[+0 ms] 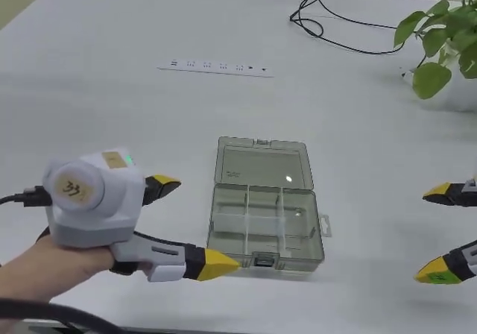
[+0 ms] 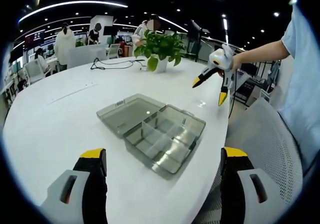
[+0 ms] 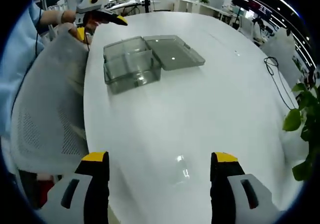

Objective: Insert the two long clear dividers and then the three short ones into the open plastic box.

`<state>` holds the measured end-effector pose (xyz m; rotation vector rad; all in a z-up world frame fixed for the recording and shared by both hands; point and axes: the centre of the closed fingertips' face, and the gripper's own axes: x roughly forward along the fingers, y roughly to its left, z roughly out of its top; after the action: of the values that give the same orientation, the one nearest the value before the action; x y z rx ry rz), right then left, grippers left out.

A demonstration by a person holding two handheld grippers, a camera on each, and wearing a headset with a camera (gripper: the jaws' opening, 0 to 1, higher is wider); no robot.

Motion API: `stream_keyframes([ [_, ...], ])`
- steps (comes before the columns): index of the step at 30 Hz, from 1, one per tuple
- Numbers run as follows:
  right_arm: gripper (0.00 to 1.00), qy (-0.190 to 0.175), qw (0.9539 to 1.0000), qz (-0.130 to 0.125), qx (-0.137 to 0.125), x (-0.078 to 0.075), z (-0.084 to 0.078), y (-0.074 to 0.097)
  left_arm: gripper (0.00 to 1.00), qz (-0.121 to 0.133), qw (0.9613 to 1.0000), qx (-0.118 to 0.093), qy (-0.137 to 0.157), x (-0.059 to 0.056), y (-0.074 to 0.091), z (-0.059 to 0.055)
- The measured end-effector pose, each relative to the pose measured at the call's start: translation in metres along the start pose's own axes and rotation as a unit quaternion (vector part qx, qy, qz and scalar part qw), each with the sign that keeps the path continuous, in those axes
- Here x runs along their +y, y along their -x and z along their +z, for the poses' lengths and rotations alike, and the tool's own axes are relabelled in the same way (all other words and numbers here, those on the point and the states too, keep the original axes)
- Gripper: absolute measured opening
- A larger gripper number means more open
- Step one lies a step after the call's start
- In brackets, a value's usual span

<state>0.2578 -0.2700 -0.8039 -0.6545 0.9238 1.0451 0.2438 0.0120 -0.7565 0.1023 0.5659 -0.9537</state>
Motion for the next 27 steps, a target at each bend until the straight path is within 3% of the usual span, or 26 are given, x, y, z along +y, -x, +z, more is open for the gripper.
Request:
stream_keyframes([
  [4,0.75,0.008,0.9997,-0.001,0.023,-0.006,-0.013,-0.005,0.97,0.002,1.0,0.001,-0.001,0.0,0.001,0.0],
  [7,0.65,0.034,0.9981,0.0,0.051,-0.01,-0.025,-0.009,0.96,0.005,1.0,0.001,-0.001,0.001,0.002,0.002],
  [12,0.54,0.034,0.9977,0.004,0.059,-0.013,-0.029,-0.015,0.96,0.01,0.9999,0.0,0.0,0.004,0.005,0.002],
  [15,0.51,0.045,0.9956,0.024,0.078,-0.009,-0.036,-0.017,0.96,0.013,0.9999,0.003,0.001,0.006,0.006,0.0],
  [16,0.5,0.062,0.9944,0.024,0.083,-0.01,-0.037,-0.018,0.96,0.013,0.9999,0.003,0.001,0.007,0.006,-0.001],
  [20,0.47,0.064,0.9939,0.029,0.086,-0.011,-0.037,-0.02,0.96,0.015,0.9999,0.003,0.005,0.008,0.007,-0.003],
  [27,0.41,0.088,0.9887,0.047,0.112,-0.011,-0.045,-0.024,0.96,0.019,0.9998,0.002,0.01,0.009,0.008,-0.005],
])
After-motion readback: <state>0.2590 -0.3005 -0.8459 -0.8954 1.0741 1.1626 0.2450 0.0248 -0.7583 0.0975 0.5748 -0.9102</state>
